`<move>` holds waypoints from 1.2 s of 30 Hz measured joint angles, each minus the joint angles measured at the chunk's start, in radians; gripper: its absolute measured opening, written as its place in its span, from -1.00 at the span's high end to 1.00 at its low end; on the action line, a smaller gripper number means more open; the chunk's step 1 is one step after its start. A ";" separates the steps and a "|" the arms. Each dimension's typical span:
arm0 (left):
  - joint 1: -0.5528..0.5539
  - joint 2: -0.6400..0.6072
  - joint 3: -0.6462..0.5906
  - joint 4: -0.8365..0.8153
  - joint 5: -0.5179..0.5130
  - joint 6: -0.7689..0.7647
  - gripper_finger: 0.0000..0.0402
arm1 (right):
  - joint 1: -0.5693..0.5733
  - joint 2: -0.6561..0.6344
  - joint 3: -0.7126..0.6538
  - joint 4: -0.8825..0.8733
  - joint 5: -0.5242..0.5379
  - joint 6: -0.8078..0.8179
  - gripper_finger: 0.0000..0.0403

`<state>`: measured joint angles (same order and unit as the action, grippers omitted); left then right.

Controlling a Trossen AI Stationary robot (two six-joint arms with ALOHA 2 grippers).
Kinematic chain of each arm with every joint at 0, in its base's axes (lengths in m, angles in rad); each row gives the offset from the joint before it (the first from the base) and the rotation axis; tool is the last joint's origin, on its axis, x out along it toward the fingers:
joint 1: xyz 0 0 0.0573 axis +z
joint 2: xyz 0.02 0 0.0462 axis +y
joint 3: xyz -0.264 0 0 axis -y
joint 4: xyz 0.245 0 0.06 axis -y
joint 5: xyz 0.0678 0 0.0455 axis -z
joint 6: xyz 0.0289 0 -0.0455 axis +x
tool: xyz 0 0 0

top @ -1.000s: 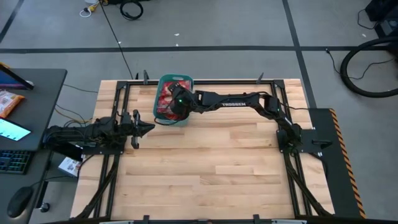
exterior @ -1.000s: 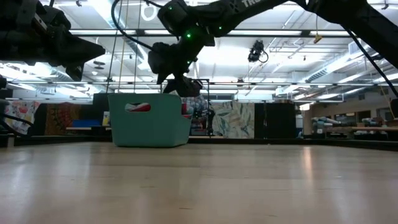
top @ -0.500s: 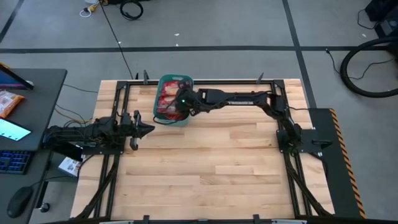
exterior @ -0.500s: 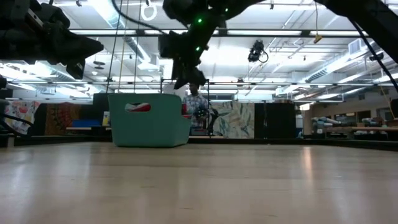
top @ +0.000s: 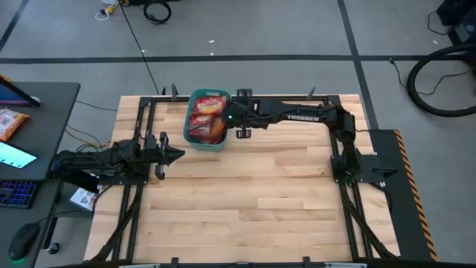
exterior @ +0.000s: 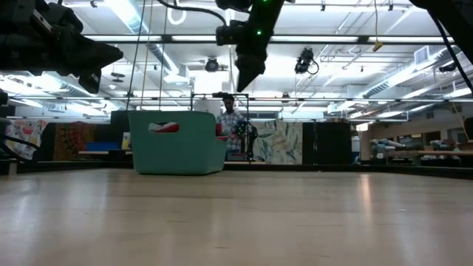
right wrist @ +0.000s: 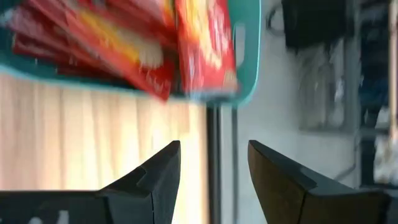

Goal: Sort popcorn bags into baskets
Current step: Return to Home Position

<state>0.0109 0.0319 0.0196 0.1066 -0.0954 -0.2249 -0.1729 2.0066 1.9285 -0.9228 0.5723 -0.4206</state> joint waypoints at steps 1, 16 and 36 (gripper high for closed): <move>0.000 0.000 0.000 0.000 0.000 0.000 0.88 | 0.004 -0.002 0.000 -0.034 0.009 0.048 0.05; 0.000 0.000 0.025 -0.036 0.034 0.002 0.88 | 0.085 -0.044 -0.101 -0.282 0.004 0.451 0.05; 0.003 -0.002 -0.011 0.087 -0.006 0.041 0.88 | 0.165 -0.632 -1.018 0.543 -0.179 0.735 0.05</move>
<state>0.0137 0.0303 0.0090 0.1936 -0.1010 -0.1841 -0.0078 1.3748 0.9108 -0.3793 0.3930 0.3142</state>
